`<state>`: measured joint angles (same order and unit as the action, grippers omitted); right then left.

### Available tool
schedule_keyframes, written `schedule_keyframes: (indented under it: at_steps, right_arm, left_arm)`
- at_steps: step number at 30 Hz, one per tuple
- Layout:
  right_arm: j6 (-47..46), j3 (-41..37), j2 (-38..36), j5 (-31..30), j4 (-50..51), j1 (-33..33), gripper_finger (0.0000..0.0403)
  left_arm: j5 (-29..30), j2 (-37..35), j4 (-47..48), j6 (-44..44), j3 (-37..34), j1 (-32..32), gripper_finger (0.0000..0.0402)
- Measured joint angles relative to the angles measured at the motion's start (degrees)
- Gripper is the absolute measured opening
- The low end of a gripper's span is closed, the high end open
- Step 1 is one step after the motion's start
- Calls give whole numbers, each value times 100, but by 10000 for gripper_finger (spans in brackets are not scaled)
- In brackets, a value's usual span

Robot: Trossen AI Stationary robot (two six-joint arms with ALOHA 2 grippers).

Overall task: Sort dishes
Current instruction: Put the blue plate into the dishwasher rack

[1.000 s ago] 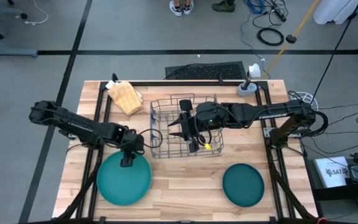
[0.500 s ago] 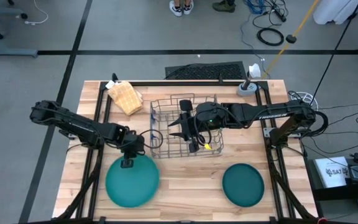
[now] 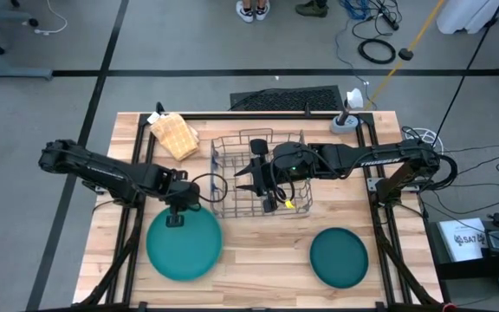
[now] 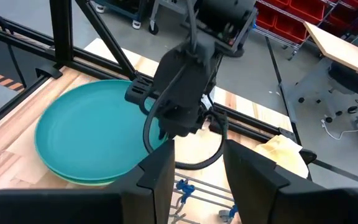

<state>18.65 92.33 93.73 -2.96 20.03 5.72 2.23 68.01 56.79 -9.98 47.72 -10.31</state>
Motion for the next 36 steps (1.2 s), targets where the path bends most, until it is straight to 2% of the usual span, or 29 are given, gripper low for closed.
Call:
schedule_keyframes:
  at_steps: [10,18,26,33,36]
  right_arm:
    - [-20,0,0,2,1,0,130]
    - [-13,0,0,2,2,-2,130]
    - [-68,0,7,2,2,0,130]
    - [-393,0,441,52,-1,0,130]
    - [-556,0,802,299,-35,1,130]
  left_arm:
    - [243,-2,863,-17,589,4,43]
    - [232,4,927,-15,636,4,68]
    - [246,2,919,-12,638,4,43]
    - [246,2,791,-12,638,4,41]
    - [248,2,753,-22,638,4,41]
